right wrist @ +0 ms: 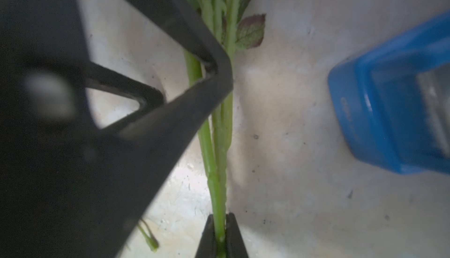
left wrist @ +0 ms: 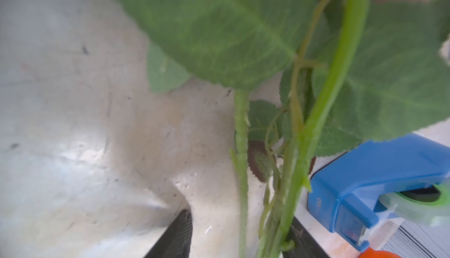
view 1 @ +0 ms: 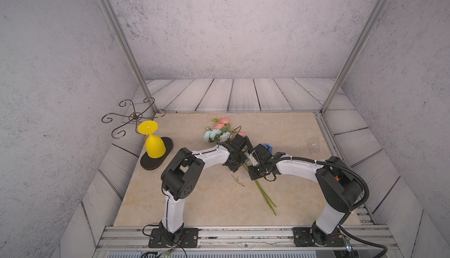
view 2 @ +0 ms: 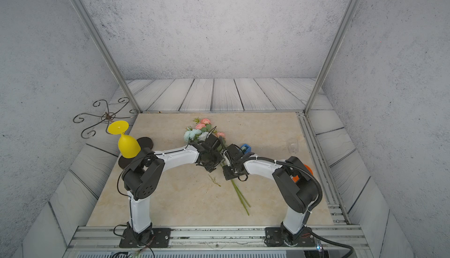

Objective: Wrap bouquets with tape
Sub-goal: Gather the flowers at the center of the board.

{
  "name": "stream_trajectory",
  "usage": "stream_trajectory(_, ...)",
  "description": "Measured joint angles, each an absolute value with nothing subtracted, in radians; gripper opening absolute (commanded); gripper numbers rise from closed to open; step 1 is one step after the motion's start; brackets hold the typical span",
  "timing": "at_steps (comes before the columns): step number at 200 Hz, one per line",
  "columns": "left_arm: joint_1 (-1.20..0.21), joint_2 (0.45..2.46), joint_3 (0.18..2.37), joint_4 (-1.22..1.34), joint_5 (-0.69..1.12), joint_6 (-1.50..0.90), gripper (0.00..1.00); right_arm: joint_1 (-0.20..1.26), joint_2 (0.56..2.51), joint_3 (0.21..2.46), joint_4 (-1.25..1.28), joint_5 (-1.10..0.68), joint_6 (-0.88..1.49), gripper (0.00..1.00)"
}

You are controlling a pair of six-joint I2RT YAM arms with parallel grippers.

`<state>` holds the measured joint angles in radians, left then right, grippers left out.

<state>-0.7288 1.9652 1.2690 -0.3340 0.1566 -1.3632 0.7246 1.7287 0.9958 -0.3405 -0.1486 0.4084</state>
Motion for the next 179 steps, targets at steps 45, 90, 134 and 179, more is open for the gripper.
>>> stream_trajectory(45,-0.728,1.938,1.171,-0.138,0.192,-1.407,0.61,0.704,1.726,0.989,-0.371,-0.192,0.41,0.0)
stream_trajectory(90,-0.729,1.96,1.157,-0.045,0.229,-1.432,0.54,0.68,1.726,0.98,-0.372,-0.208,0.398,0.0)
stream_trajectory(134,-0.73,1.966,1.174,-0.091,0.221,-1.446,0.43,0.684,1.743,0.99,-0.4,-0.197,0.344,0.07)
stream_trajectory(179,-0.731,2.002,1.232,-0.177,0.209,-1.433,0.2,0.691,1.751,0.991,-0.385,-0.18,0.331,0.21)
